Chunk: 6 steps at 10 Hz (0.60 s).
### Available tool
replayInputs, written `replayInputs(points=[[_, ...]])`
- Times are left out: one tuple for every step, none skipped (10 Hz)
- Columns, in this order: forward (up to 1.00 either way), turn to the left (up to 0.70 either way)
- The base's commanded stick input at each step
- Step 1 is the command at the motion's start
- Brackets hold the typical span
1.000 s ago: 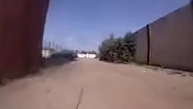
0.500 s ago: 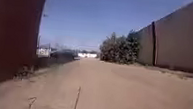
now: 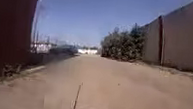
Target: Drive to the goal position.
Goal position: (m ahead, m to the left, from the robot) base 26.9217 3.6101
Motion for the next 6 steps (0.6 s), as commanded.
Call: replayInputs(points=[[1.0, 0.0], [1.0, 0.0], [1.0, 0.0], [1.0, 0.0], [1.0, 0.0], [1.0, 0.0]])
